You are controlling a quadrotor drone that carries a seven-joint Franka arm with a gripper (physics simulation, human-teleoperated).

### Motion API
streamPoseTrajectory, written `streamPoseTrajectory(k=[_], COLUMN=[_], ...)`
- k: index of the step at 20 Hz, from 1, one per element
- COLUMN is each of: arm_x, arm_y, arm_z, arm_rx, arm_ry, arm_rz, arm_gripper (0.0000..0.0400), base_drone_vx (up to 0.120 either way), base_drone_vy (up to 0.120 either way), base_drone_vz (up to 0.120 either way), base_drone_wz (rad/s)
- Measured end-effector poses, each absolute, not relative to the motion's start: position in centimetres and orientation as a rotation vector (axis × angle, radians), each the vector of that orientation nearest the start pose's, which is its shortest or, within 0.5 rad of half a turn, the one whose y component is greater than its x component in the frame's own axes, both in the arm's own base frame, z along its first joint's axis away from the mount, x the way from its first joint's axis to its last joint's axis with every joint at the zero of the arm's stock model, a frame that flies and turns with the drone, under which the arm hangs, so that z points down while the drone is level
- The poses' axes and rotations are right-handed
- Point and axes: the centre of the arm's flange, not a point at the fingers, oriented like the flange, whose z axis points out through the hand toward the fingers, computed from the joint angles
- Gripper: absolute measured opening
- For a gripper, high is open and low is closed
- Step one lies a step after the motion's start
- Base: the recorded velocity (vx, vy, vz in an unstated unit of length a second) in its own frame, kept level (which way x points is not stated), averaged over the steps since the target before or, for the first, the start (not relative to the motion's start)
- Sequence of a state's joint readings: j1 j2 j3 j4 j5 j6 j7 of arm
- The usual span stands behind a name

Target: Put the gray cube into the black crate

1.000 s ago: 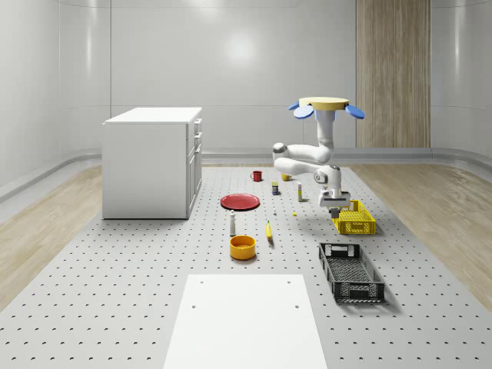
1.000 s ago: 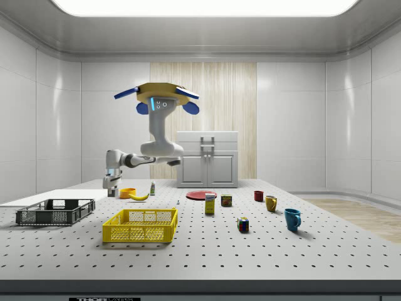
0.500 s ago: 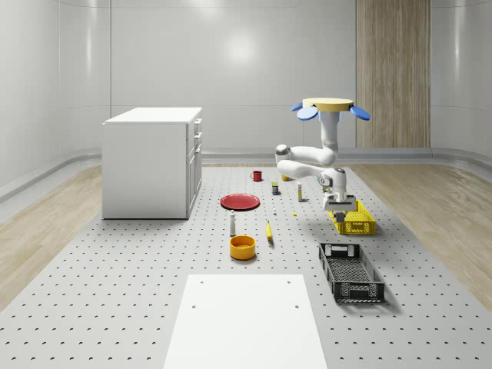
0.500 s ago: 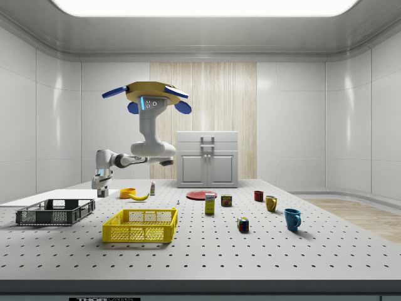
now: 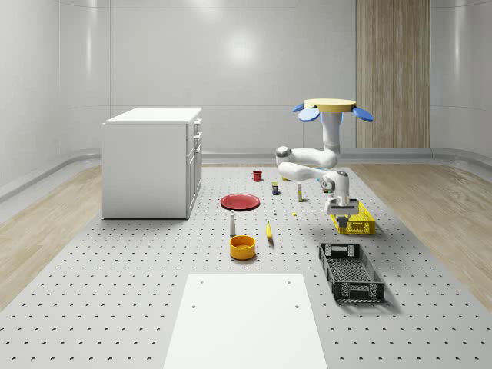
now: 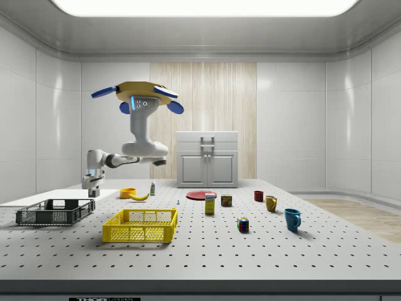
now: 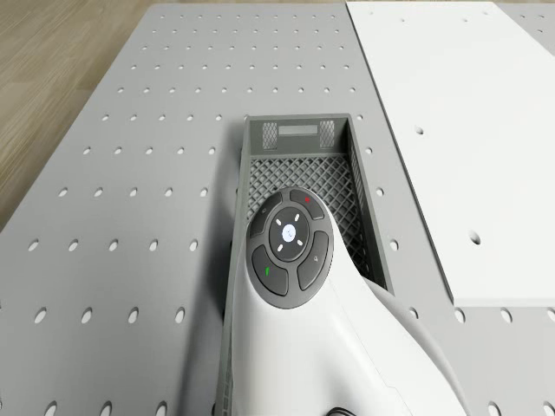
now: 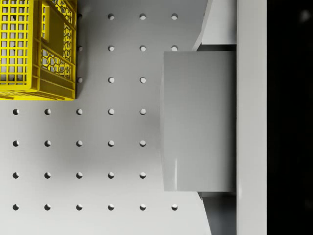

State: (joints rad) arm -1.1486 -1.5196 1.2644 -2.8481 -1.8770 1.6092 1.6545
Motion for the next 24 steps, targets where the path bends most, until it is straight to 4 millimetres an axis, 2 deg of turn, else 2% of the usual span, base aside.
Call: streamPoseTrajectory(k=[13, 16, 21, 24], arm_x=[30.68, 30.68, 30.68, 30.68], arm_y=[1.00, 1.00, 1.00, 1.00], arm_z=[52.07, 52.07, 52.07, 52.07], arm_rx=[0.001, 0.001, 0.001, 0.001], arm_ry=[-0.002, -0.002, -0.002, -0.002], arm_rz=[0.786, 0.786, 0.786, 0.786], arm_gripper=[0.0250, 0.0250, 0.0250, 0.0250], base_drone_vx=[0.120, 0.120, 0.120, 0.120], base_drone_vy=[0.000, -0.120, -0.048, 0.000], base_drone_vz=[0.000, 0.000, 0.000, -0.107], base_drone_wz=[0.000, 0.000, 0.000, 0.000])
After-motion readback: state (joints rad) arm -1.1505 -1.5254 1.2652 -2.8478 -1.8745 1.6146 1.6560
